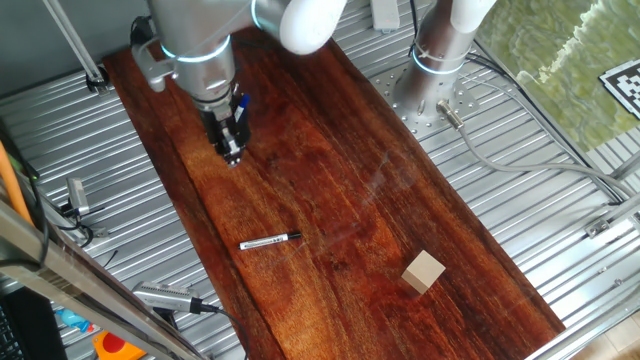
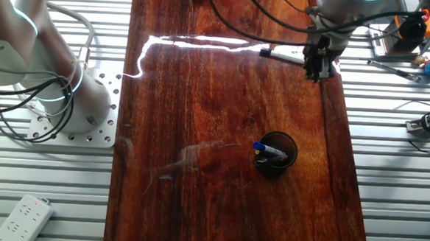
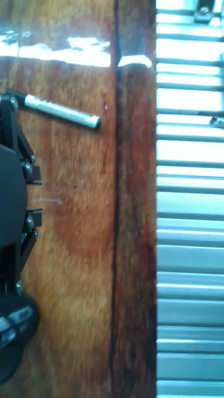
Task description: Put the pen into the pen holder
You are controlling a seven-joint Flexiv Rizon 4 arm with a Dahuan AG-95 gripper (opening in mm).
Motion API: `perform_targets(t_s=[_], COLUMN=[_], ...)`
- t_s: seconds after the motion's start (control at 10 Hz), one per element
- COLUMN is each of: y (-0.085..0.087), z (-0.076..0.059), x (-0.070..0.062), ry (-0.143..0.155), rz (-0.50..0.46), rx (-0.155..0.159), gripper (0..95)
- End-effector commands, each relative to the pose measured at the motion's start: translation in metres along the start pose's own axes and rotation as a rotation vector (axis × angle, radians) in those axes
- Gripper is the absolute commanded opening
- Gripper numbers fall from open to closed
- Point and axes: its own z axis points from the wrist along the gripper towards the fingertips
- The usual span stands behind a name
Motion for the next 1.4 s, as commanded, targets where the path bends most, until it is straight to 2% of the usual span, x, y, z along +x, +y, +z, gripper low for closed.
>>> perform_targets(t_s=[0.1,0.2,0.9,1.4], y=[0.005,0.009,0.040,0.045], z=[0.011,0.018,0.042,0.048], x=[-0.005,-0.010,-0.042,-0.047], ry=[0.006,0.009,0.051,0.078], rz=[-0.002,-0.011,-0.011,-0.051], rx=[-0.005,-0.004,0.000,0.009], gripper=[19.0,19.0,19.0,19.0])
